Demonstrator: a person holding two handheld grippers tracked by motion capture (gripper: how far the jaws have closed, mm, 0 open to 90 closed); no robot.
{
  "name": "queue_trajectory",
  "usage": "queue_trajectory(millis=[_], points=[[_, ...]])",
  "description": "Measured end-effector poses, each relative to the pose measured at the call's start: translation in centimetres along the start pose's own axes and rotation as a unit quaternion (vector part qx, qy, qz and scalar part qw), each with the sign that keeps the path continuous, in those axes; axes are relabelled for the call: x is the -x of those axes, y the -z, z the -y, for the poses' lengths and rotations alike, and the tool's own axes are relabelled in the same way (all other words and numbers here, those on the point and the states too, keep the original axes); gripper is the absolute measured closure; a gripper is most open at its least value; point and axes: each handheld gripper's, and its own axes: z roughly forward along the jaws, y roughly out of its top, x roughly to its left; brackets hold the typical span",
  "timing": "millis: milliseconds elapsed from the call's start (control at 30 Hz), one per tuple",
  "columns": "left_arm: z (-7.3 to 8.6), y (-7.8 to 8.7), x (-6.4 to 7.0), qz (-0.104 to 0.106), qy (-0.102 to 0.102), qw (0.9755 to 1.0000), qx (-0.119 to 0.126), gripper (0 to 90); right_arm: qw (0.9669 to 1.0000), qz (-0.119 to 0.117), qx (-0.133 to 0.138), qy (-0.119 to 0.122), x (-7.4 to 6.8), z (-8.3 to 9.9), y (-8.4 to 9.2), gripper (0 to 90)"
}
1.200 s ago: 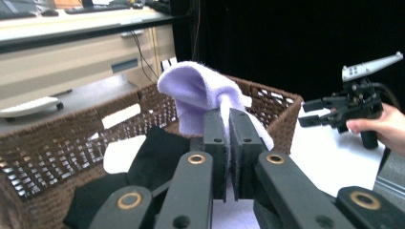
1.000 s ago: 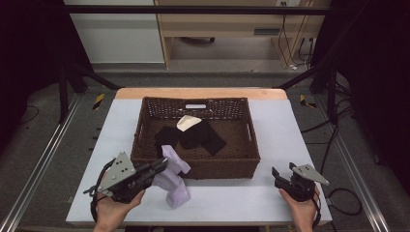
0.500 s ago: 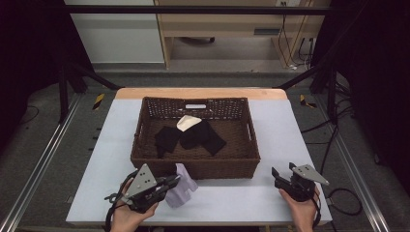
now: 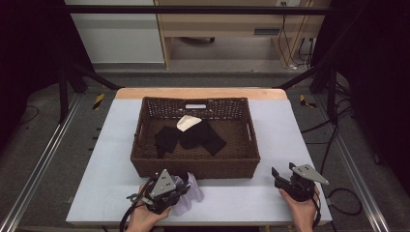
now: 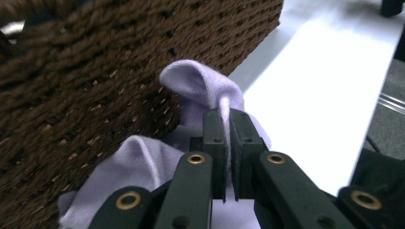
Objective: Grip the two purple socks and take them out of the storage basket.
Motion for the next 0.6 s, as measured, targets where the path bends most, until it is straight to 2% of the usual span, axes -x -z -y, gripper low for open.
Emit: queue_trajectory(millis=[167,267,367,433,500,600], points=[[0.2,-0.3,0.0,0.003,0.004,1.0000,0.005,81.9,1.0000,0.000,-0.003,-0.001,0.0,0.0,0.0,31.3],[0.3,-0.3,-0.2,0.007,0.016,0.9997,0.014,73.7,1.0000,-0.001,-0.002,-0.001,0.0,0.0,0.0,31.1],[0.3,0.4,-0.4,-0.002,0.020,0.9991,0.037,65.7,1.0000,-0.001,-0.002,-0.002,0.0,0.0,0.0,30.7],[0.3,0.6,-0.5,-0.004,0.021,0.9988,0.043,60.3,1.0000,-0.001,-0.003,-0.003,0.0,0.0,0.0,30.6],[0.2,1.3,-0.7,-0.017,0.026,0.9979,0.057,53.7,1.0000,-0.001,-0.002,-0.004,0.0,0.0,0.0,30.2],[0.2,2.0,-1.2,-0.017,0.037,0.9967,0.070,49.1,1.0000,-0.001,-0.001,-0.004,0.0,0.0,0.0,29.6]])
